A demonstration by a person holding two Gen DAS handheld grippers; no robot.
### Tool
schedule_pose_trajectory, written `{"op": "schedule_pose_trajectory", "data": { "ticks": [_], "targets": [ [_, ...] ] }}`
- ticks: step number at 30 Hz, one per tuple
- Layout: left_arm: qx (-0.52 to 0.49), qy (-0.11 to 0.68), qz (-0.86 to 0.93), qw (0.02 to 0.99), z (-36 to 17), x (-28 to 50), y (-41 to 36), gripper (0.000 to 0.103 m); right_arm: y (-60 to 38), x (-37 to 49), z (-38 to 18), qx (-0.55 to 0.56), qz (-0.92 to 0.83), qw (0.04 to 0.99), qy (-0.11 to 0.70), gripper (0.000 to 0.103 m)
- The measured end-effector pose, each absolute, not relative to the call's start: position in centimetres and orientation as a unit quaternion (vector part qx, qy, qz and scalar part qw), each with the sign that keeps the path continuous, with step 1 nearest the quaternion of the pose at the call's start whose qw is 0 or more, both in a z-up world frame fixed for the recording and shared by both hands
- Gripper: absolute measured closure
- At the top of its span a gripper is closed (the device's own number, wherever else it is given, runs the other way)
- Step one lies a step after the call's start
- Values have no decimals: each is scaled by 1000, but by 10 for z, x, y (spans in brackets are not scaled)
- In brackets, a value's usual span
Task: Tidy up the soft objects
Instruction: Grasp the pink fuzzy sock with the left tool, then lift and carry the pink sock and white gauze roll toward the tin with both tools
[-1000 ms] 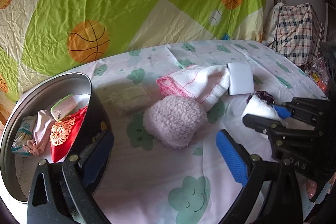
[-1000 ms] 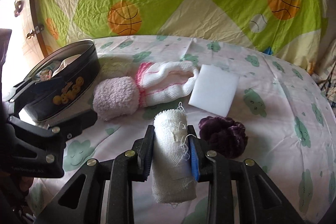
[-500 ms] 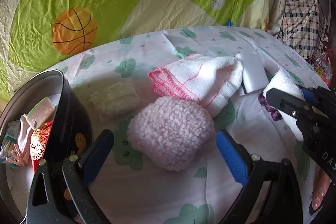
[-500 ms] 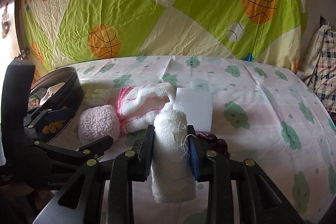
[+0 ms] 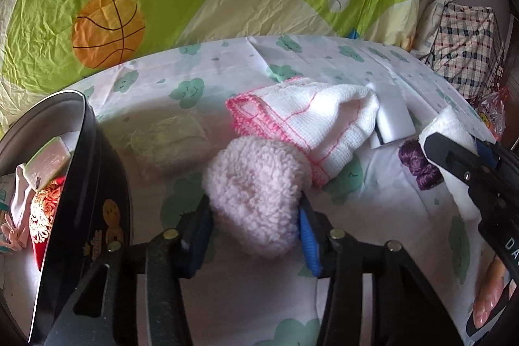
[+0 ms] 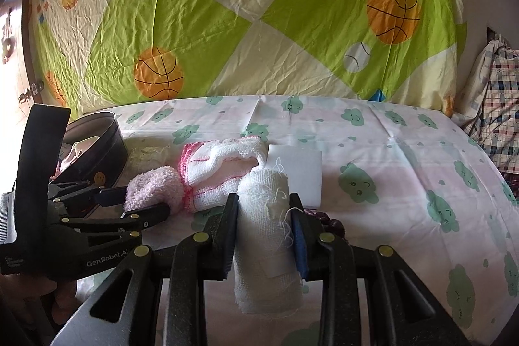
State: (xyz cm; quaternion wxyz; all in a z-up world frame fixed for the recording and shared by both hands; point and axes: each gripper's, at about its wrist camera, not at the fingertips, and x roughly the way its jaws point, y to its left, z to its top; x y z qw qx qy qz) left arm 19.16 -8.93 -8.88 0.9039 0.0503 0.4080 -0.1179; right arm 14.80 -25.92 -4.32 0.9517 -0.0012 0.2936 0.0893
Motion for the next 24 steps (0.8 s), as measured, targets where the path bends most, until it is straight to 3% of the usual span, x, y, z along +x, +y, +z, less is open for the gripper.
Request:
{"op": "schedule_pose_trajectory", "data": {
  "ticks": [10,24],
  "targets": [
    [37,379,-129,916,-80,182,-83,77,-265,141,-38,5,71,960,272,71],
    [24,319,-100,942,-65,161,-71,77,-273,130,-33,24,53,970,238,71]
  ]
}}
